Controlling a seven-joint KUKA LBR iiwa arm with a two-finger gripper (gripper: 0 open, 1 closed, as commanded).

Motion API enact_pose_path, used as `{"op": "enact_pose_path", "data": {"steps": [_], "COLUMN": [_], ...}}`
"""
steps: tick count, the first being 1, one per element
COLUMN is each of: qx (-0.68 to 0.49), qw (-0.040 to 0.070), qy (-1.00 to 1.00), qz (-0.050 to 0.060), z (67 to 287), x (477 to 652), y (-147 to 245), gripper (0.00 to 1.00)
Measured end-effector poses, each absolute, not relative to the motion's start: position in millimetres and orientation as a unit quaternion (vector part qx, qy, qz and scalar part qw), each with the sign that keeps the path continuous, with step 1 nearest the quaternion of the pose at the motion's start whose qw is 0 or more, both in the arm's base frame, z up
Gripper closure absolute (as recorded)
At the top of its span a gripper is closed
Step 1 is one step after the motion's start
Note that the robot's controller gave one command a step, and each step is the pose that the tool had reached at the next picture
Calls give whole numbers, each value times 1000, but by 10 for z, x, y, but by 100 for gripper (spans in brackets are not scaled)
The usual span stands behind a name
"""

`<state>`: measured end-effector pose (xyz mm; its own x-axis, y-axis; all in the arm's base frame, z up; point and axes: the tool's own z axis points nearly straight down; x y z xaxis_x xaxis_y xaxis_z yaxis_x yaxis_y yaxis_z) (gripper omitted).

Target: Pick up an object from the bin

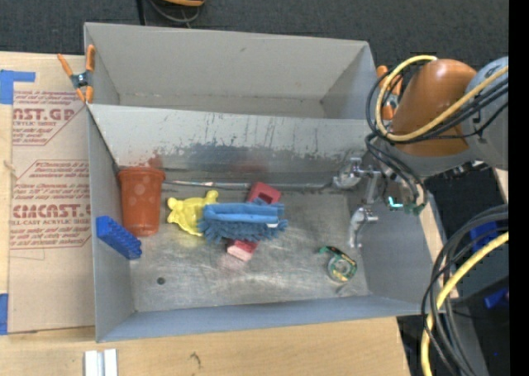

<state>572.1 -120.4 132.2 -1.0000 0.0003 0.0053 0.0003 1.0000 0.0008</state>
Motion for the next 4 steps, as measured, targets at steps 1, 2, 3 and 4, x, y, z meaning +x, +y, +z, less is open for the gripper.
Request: {"op": "enact_pose_path", "data": {"steps": [1,2,3,4], "qx": [0,63,177,292], "qw": [-1,-5,1,-1], "qy": [-1000,-998,-984,-956], "qz": [0,1,-1,1], "z": [1359,1096,805,713], "x": [5742,5519,5279,4944], "y": [-1202,-1253,-1359,-1323], "gripper": [0,0,0,100]}}
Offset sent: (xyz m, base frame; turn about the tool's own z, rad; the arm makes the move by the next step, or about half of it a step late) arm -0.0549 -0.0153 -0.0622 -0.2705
